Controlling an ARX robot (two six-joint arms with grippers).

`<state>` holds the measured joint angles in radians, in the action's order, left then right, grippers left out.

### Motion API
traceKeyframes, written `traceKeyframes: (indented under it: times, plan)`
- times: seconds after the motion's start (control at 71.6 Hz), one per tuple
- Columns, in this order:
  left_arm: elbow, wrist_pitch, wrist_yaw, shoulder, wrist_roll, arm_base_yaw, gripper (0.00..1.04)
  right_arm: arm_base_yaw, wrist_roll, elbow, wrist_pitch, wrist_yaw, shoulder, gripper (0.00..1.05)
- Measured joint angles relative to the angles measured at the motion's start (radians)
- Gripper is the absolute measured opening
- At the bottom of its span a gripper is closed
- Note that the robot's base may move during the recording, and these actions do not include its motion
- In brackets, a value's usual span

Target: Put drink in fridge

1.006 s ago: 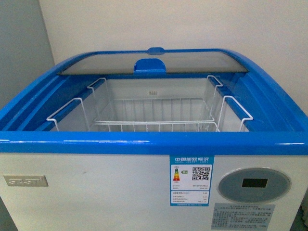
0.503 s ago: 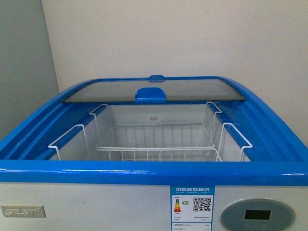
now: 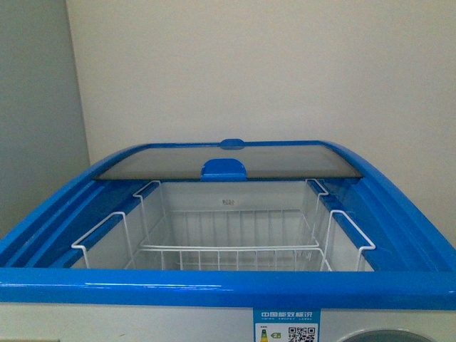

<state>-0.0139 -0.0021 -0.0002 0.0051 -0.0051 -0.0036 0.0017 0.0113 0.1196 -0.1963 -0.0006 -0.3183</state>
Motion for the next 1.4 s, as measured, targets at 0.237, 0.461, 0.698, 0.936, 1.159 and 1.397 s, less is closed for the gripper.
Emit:
traceKeyframes:
  times: [0.237,0.461,0.698,0.936,1.159,1.397]
  plan:
    - [0.000,0.000,0.000,0.000,0.000,0.000,0.97,0.000,0.000,-0.050,0.023,0.000,0.074,0.03]
    - [0.000,0.000,0.000,0.000,0.000,0.000,0.97,0.000,0.000,-0.074,0.048,0.000,0.123,0.03]
    - [0.000,0.000,0.000,0.000,0.000,0.000,0.97,0.000,0.000,-0.084,0.193,0.000,0.313,0.03]
    - [0.000,0.000,0.000,0.000,0.000,0.000,0.97,0.000,0.000,-0.084,0.195,0.000,0.314,0.06]
    - [0.000,0.000,0.000,0.000,0.000,0.000,0.97,0.000,0.000,-0.084,0.195,0.000,0.314,0.43]
    - [0.000,0.000,0.000,0.000,0.000,0.000,0.97,0.000,0.000,-0.084,0.195,0.000,0.314,0.82]
